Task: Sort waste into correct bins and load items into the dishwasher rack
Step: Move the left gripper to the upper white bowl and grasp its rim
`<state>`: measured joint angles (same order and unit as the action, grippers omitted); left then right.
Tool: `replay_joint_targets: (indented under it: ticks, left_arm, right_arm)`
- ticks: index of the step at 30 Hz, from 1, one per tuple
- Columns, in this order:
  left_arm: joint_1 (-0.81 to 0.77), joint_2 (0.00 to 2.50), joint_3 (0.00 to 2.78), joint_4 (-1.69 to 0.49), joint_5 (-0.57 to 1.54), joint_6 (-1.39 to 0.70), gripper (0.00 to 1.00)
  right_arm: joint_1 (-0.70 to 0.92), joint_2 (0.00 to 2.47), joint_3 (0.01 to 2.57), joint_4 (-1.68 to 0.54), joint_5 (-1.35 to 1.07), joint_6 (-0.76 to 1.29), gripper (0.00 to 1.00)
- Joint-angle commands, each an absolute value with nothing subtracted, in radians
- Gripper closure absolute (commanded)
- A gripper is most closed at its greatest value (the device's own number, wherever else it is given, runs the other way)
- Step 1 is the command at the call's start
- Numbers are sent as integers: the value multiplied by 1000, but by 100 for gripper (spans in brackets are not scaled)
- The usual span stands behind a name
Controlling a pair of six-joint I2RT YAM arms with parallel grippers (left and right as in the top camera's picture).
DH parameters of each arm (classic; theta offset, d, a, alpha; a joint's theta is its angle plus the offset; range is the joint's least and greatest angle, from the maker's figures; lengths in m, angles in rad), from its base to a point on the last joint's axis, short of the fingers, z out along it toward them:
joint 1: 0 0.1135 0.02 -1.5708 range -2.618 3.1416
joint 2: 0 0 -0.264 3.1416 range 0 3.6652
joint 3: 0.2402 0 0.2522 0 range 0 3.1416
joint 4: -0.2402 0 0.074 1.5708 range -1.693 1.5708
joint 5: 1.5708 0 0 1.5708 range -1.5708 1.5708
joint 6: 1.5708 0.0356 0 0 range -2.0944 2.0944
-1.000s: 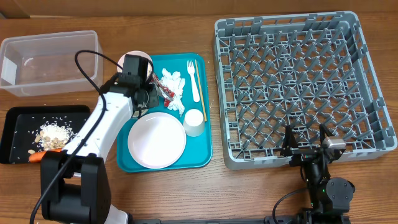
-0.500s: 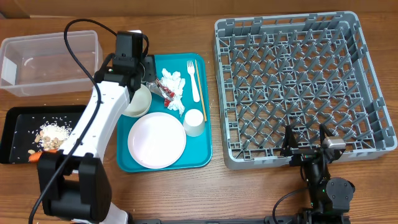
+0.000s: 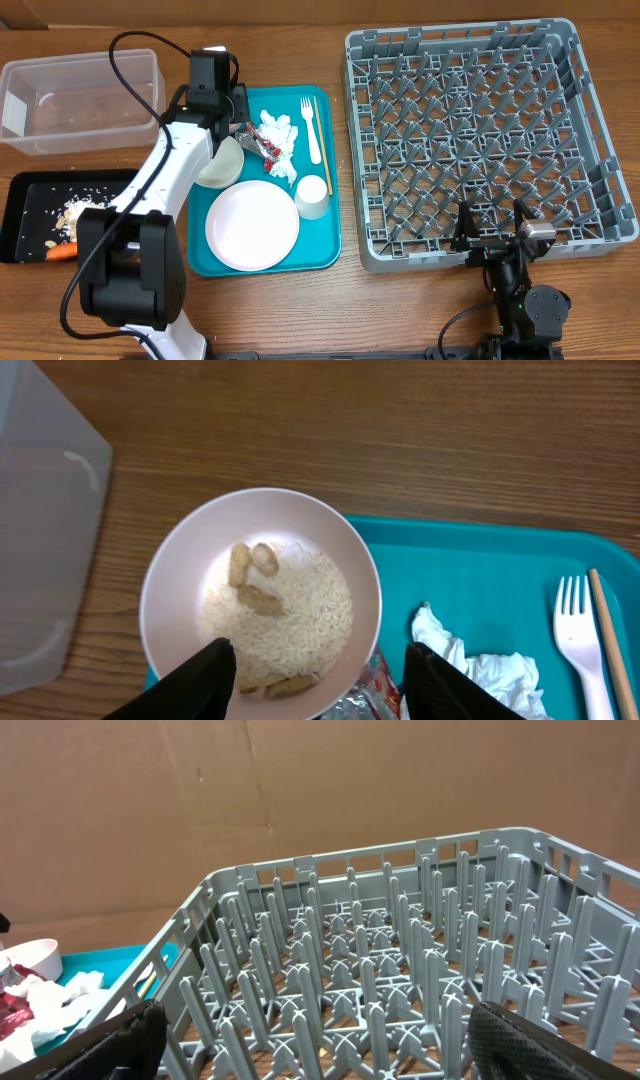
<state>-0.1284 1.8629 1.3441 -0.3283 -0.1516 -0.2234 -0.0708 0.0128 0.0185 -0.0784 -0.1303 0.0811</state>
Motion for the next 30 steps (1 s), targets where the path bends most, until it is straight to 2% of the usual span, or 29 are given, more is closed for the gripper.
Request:
replay_joint_targets:
  ticks: [1, 5, 13, 30]
  left_arm:
    - [-126, 1890, 1356, -326, -67, -270, 44]
    - [-126, 1892, 1356, -350, -60, -286, 50]
    - [-124, 1891, 1356, -385, -220, -274, 51]
    - [-125, 1891, 1356, -546, -133, 139, 44]
  right_arm:
    - [-74, 3, 8, -73, -125, 78, 0]
    - [-74, 3, 8, -73, -125, 78, 0]
    - [-74, 3, 8, -73, -125, 78, 0]
    - [-74, 3, 8, -73, -125, 78, 0]
